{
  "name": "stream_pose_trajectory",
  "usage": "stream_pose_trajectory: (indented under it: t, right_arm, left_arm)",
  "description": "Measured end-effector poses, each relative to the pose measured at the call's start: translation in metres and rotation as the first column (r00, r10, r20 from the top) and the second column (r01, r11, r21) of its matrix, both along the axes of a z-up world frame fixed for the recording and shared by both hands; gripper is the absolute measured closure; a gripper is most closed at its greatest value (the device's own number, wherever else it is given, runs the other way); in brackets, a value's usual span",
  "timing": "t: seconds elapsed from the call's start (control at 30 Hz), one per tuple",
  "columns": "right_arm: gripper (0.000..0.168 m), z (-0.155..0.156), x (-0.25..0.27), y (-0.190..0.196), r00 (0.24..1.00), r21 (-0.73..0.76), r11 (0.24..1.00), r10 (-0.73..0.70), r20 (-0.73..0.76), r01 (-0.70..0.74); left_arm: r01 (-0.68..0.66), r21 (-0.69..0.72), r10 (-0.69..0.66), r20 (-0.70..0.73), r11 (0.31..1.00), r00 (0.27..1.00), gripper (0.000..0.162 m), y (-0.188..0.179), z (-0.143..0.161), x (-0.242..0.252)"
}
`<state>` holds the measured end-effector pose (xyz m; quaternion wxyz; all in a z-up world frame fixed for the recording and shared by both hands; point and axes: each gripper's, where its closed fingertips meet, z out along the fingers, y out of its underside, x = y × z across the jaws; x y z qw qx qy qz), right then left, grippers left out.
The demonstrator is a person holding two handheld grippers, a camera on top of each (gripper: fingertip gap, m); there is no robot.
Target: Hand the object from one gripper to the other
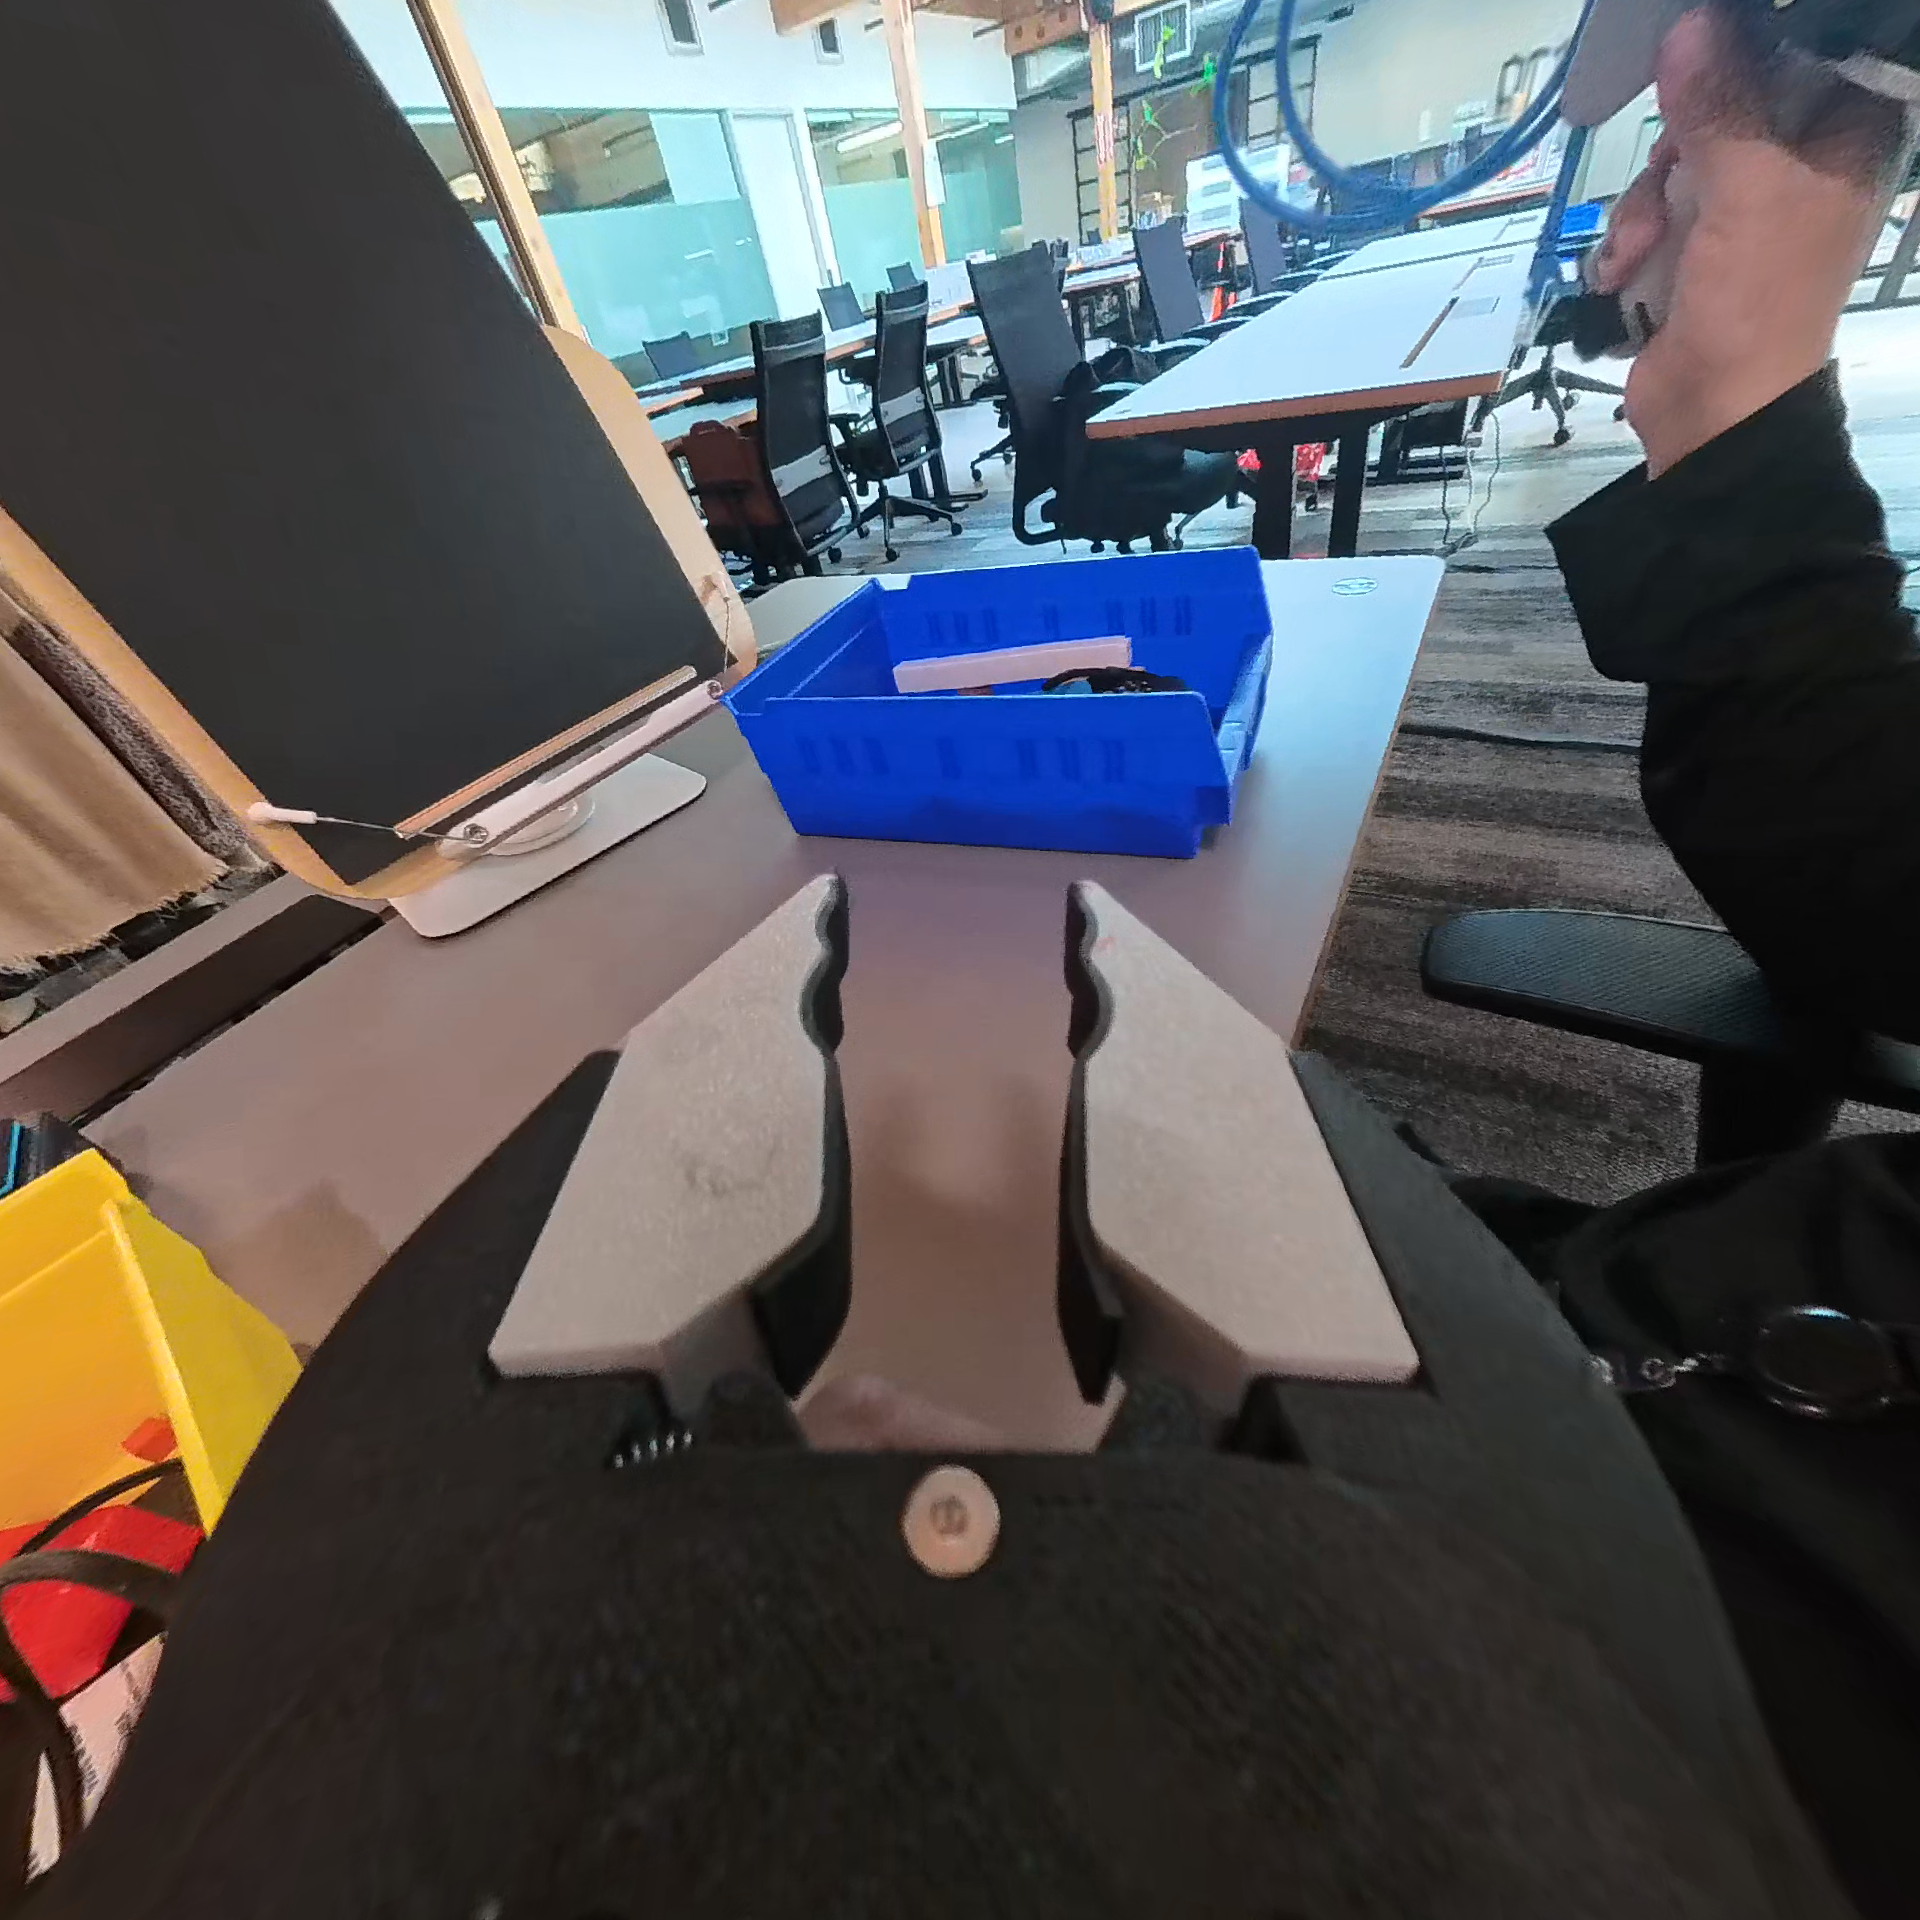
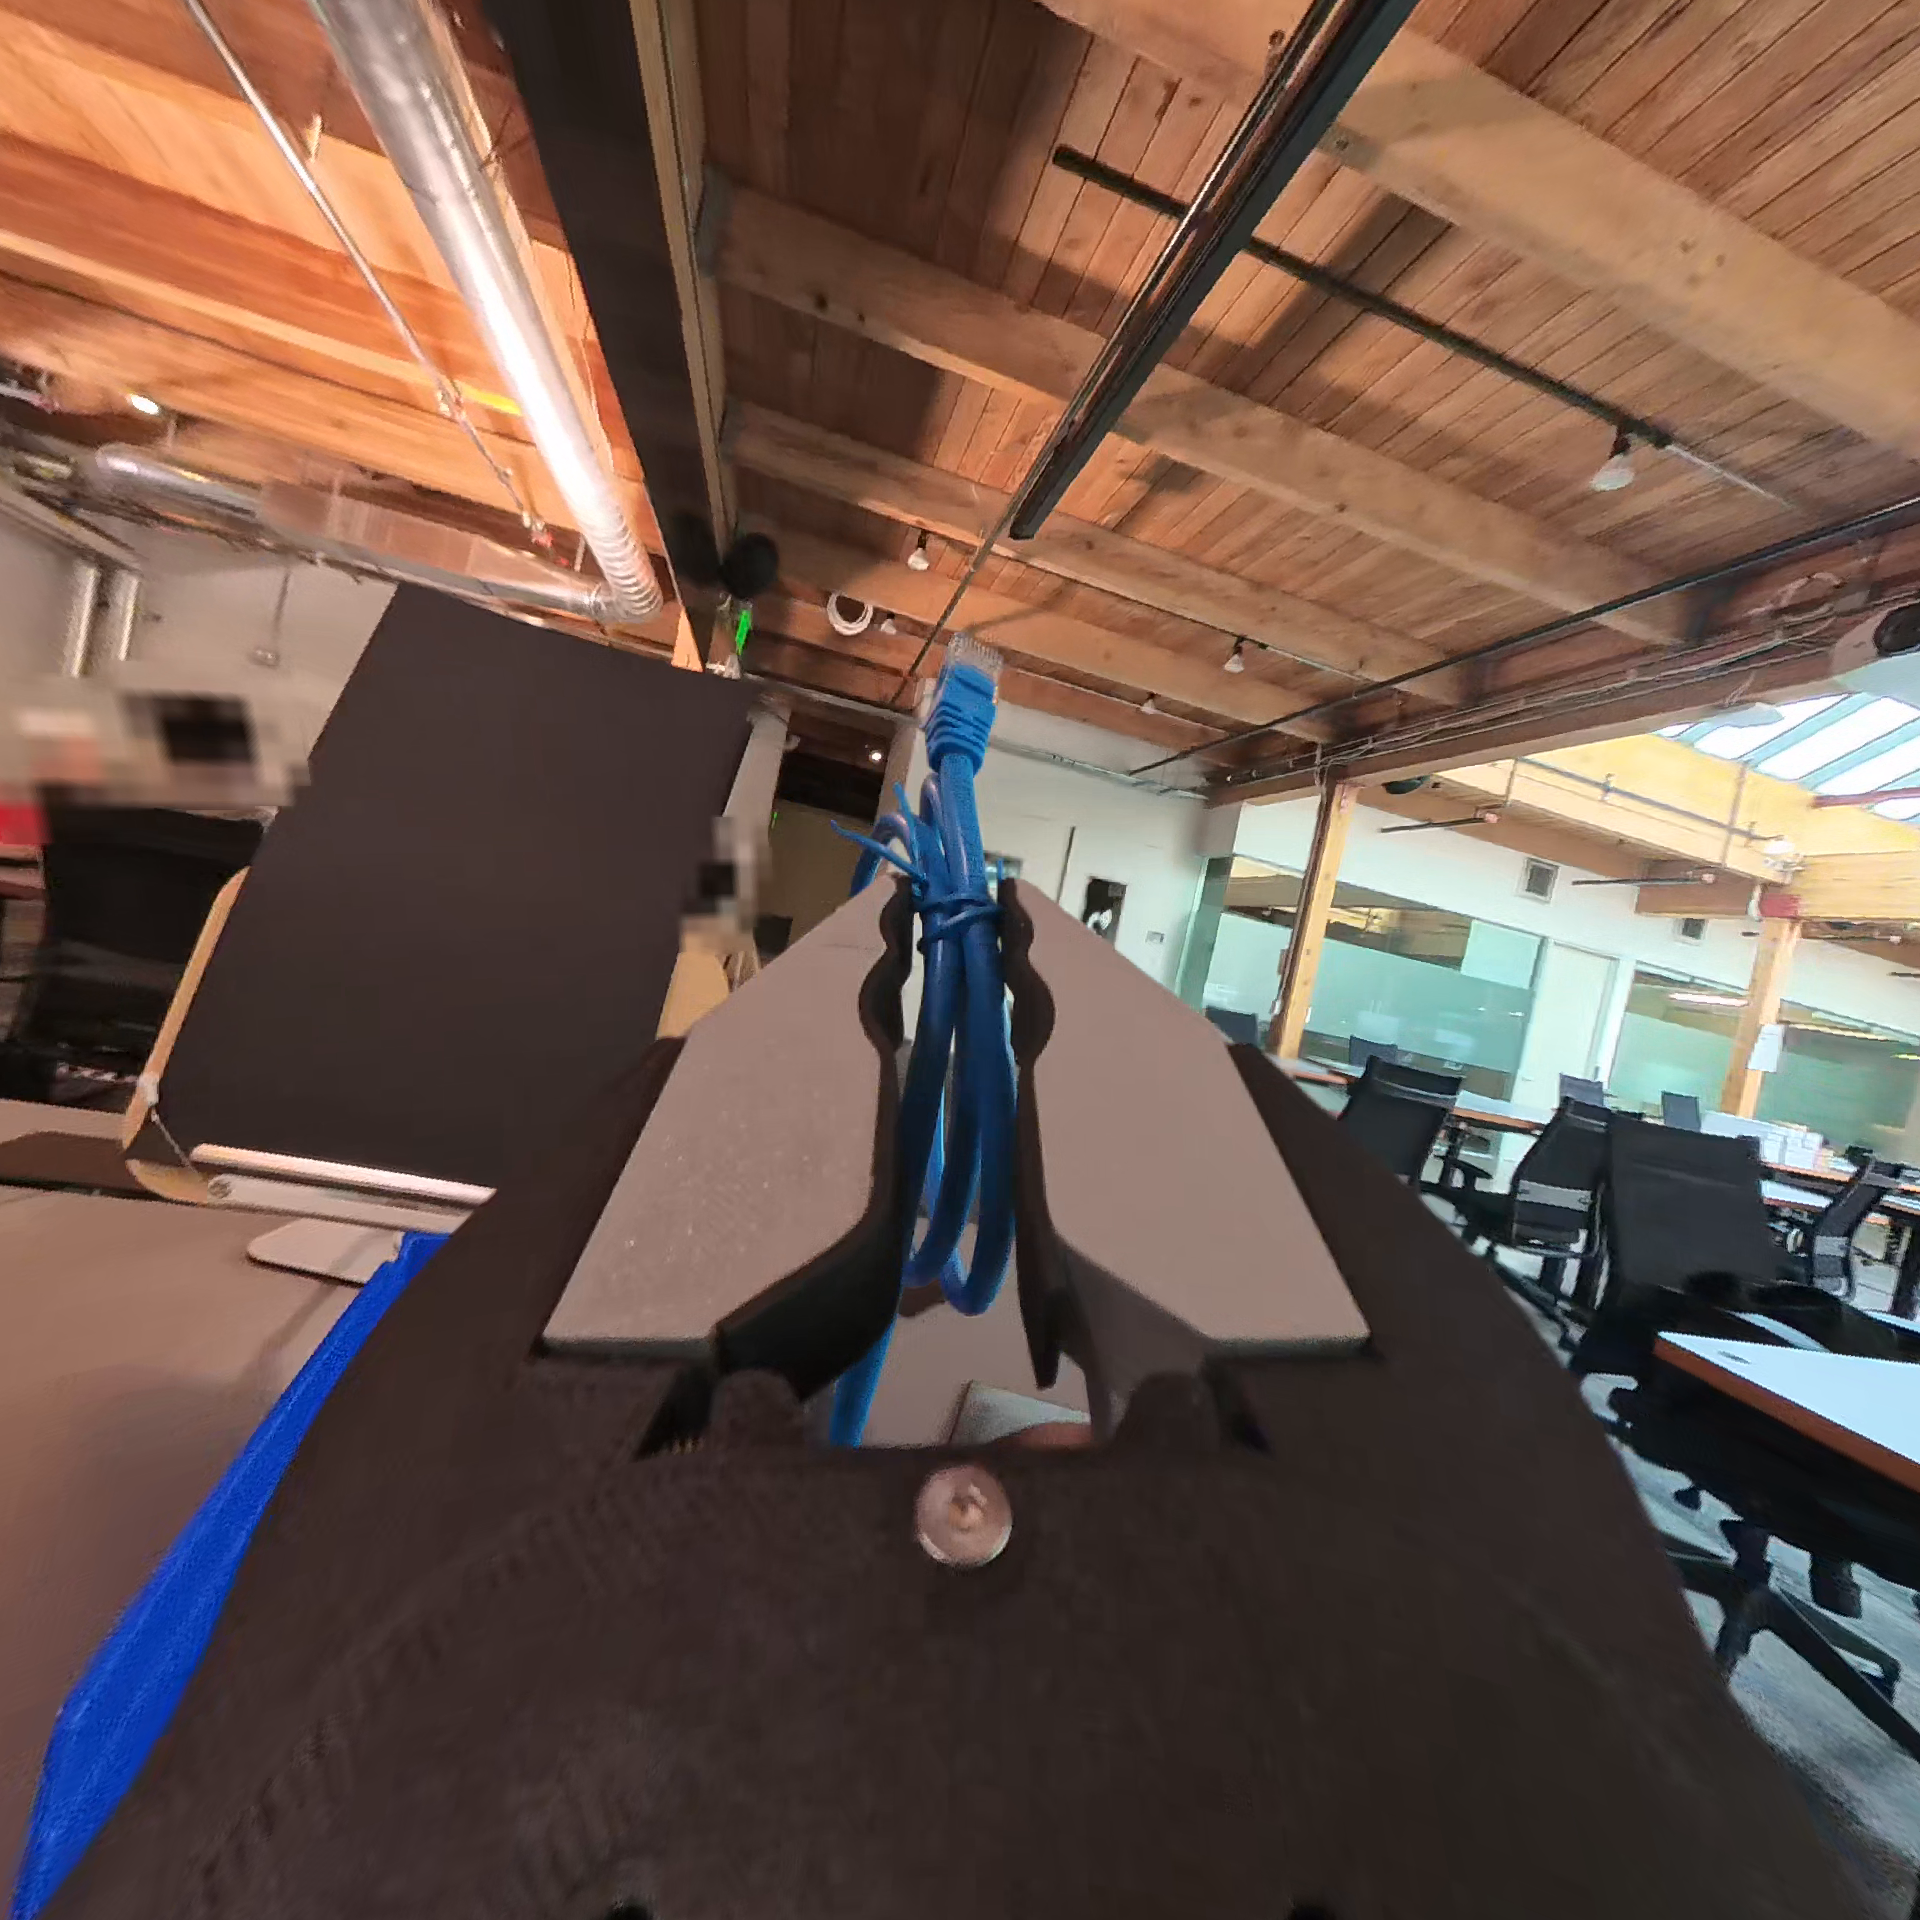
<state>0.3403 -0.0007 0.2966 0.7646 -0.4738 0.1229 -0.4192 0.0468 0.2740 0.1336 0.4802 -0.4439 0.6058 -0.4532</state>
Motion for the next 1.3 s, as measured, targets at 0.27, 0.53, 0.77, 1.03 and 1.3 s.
stream_pose_trajectory:
  t: [0.27, 0.53, 0.77, 1.03, 1.3]
  right_arm:
    - [0.155, -0.023, 0.012, 0.048, 0.983, -0.084, 0.987, 0.124, -0.136, -0.136]
    - [0.155, 0.003, -0.005, 0.021, 0.999, 0.082, 0.996, 0.044, 0.031, -0.047]
    - [0.155, 0.007, -0.01, 0.053, 0.984, 0.082, 0.982, 0.166, 0.069, -0.171]
    - [0.13, -0.153, 0.085, 0.177, 0.771, -0.278, 0.866, 0.175, -0.612, -0.417]
    - [0.129, -0.106, 0.056, 0.143, 0.829, -0.248, 0.874, 0.254, -0.498, -0.417]
  left_arm:
    - [-0.013, 0.0, 0.013, -0.021, 1.0, 1.0, 0.122, 0.008, -0.007, 0.001]
    - [-0.043, -0.056, 0.042, -0.004, 0.998, 0.999, 0.122, 0.024, -0.002, -0.006]
    - [-0.054, -0.05, 0.053, -0.026, 0.997, 0.998, 0.122, 0.022, -0.009, 0.003]
    - [-0.039, 0.007, 0.039, -0.049, 0.999, 0.998, 0.121, 0.011, -0.015, 0.005]
    - [-0.099, 0.005, 0.099, -0.026, 0.995, 0.995, 0.121, 0.029, -0.008, -0.004]
